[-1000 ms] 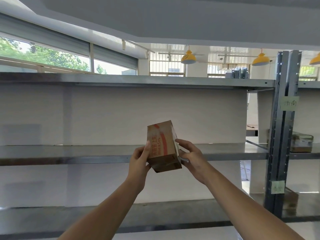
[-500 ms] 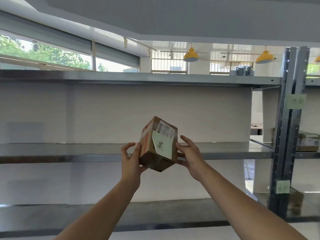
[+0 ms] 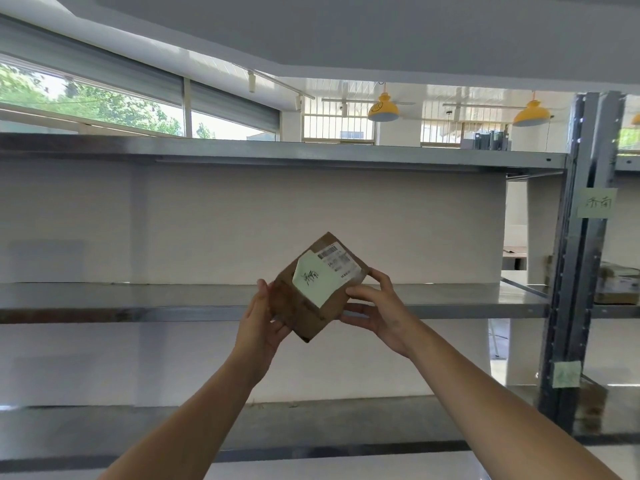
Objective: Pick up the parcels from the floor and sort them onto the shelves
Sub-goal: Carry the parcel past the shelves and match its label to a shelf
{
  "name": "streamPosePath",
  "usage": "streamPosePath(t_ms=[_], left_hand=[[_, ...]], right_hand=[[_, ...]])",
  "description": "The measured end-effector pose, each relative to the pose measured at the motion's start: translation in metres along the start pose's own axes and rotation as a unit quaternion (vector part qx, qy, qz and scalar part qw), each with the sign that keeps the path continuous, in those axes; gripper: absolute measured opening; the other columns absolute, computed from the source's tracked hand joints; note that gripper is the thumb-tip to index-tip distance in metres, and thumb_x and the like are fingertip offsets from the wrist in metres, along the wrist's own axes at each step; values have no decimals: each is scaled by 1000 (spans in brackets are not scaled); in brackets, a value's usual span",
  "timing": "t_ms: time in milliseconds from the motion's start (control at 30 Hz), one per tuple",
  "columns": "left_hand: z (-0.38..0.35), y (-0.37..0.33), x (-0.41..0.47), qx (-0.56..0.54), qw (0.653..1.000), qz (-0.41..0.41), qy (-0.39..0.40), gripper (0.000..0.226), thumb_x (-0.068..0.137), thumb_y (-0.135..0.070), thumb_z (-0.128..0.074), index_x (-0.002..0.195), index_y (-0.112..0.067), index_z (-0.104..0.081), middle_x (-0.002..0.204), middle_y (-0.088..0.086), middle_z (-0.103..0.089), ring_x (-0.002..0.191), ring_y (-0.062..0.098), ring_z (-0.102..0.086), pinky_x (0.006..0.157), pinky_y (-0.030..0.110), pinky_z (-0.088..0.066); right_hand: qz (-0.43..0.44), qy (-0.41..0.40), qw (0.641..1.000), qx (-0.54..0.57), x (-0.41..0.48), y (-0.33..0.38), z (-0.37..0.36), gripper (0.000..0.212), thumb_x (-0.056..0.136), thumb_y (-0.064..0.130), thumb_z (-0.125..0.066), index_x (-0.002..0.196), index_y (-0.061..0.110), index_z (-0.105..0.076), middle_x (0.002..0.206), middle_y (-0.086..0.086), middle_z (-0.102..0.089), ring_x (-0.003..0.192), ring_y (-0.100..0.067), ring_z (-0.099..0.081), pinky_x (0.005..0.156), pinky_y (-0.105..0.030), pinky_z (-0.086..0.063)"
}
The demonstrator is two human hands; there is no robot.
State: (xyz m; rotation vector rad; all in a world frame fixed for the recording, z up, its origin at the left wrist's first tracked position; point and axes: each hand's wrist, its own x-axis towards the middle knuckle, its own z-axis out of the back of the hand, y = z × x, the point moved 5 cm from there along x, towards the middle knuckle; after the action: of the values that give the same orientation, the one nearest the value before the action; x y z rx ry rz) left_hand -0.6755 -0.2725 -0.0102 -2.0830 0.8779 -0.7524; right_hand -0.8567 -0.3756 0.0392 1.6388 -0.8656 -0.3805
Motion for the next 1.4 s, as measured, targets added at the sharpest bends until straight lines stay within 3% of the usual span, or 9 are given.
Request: streamPosePath(t_ms=[200,300,367,467,700,800,967,1200,1400], left_hand=[[-14,7,0,-34,999,8,1,70,85,-40,-65,141,-3,-45,127,18,-71,117,29,-70,95,41,-60],[-11,12,3,-63,997,13,-45,47,94,-24,-66,127,-13,-33,118,21,-68,110,31,-70,104,47,-52],[-12,11,1,-62,996,-1,-60,27,101,-19,-58,110,-19,-34,109,17,-69,101,28,-69,95,41,-54],[-9,8,1,-21,998,-32,-50,14,102,-22,-55,95,-17,-45,103,17,-70,90,29,-67,75,38,-52],[-15,-10,0,16,994,-91,-63,20,103,-30,-54,93,-13,-57,97,7,-70,90,21,-66,85,37,-52],[-19,-14,1,8,994,-90,-55,15,105,-28,-52,104,-15,-59,105,8,-68,96,21,-64,90,37,-51],[-21,-15,-1,88,990,-93,-55,20,104,-15,-48,108,-27,-64,129,14,-65,112,24,-57,107,43,-43],[-18,-14,-5,86,992,-77,-41,23,105,-4,-45,120,-15,-58,128,17,-67,100,21,-65,91,34,-51],[-15,-21,-7,69,992,-97,-50,32,107,-20,-46,136,-15,-59,128,9,-70,125,28,-63,102,36,-50]], right_hand=[[27,-36,999,0,10,1,6,64,84,7,-74,132,25,-36,129,-14,-56,114,-21,-56,97,-41,-54],[51,-85,995,-16,15,0,15,37,91,18,-67,119,20,-42,130,-11,-56,115,-14,-53,110,-37,-40],[60,-109,992,-5,15,-3,20,16,100,26,-53,109,16,-44,120,-12,-59,111,-17,-56,107,-35,-42],[59,-145,988,0,16,-7,28,24,105,31,-39,92,12,-45,101,-13,-62,98,-21,-59,96,-34,-48],[60,-131,986,-89,16,-13,29,28,105,17,-45,78,13,-52,94,-15,-63,81,-22,-57,70,-29,-49],[71,-126,984,-100,17,-14,26,10,101,10,-52,95,15,-57,108,-12,-68,95,-27,-64,79,-38,-56],[106,-140,977,-124,9,-12,22,35,100,4,-49,128,23,-57,121,2,-67,110,-16,-64,81,-29,-57],[118,-124,983,-71,12,-11,21,31,106,30,-43,123,31,-69,120,6,-73,119,-19,-64,109,-47,-45],[104,-83,990,-53,17,-13,10,33,107,32,-41,126,29,-68,119,7,-74,120,-17,-63,112,-44,-43]])
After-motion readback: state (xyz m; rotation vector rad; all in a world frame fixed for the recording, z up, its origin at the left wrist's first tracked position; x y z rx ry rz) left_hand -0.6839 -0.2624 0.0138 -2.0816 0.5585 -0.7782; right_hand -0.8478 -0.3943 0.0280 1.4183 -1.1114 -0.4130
